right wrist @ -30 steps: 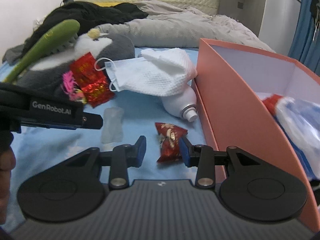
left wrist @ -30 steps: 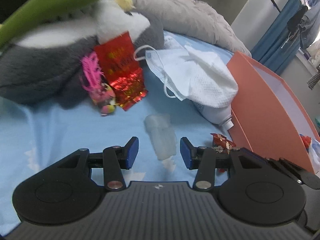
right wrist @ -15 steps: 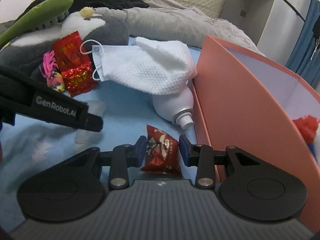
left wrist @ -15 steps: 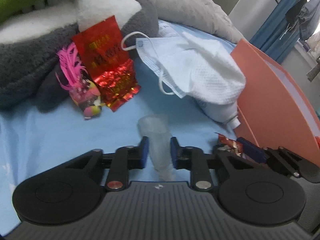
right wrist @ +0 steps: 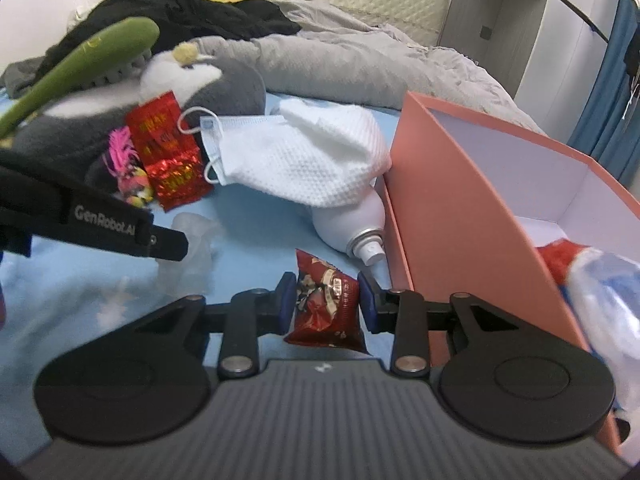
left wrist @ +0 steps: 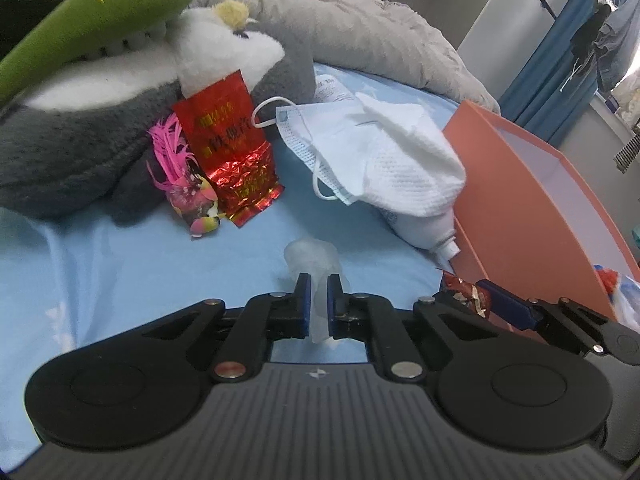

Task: Organize soft objects
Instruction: 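Grasp the clear plastic cup with the left tool while the right tool grasps the red candy packet, then lift the cup and candy packet and carry both over the pink box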

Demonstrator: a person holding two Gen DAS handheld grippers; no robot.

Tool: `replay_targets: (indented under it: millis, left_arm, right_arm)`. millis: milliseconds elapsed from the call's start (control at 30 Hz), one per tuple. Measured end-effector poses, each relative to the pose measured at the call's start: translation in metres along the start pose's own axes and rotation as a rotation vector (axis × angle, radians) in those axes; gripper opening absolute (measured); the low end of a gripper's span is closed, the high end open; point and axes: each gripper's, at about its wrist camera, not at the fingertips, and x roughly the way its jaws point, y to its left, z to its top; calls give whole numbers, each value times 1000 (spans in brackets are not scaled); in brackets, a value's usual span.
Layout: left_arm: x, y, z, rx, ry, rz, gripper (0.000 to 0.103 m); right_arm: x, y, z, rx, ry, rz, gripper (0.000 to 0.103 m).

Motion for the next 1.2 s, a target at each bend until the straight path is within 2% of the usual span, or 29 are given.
replay_targets:
  millis: [167, 200, 233, 467, 600, 667, 733, 800, 967, 1200]
  left_arm:
    - [-24, -8, -12, 8, -12, 7, 9]
    - [-29, -10, -15, 8, -13, 10, 3]
    - [-33, -11, -18, 6, -12, 7, 2]
    - [-58, -15, -42, 9, -3, 12, 2]
    - [-56, -9, -47, 15, 17, 41, 3]
    - [-54, -9, -46, 34, 23, 58, 9]
    - [-50, -9, -43, 56, 29, 62, 34]
    - [-46, -13, -40, 93, 23, 69, 50]
    - [-23, -22, -37, 186, 50, 90, 52]
    - [8, -24, -44, 233, 77, 135, 50]
  right_arm:
    - [-22, -3, -2, 26, -2, 32, 36]
    - [-26, -4, -3, 39, 2, 43, 36]
    - [-31, -6, -5, 54, 10, 55, 36]
    - [-56, -10, -25, 93, 45, 105, 36]
    - [-60, -6, -38, 83, 70, 125, 36]
    - [-60, -5, -44, 86, 84, 137, 36]
    - [-60, -5, -48, 84, 90, 143, 36]
    - [-59, -7, -50, 87, 95, 150, 36]
    - [-55, -11, -55, 112, 108, 169, 36]
    - [-53, -15, -59, 133, 108, 195, 36]
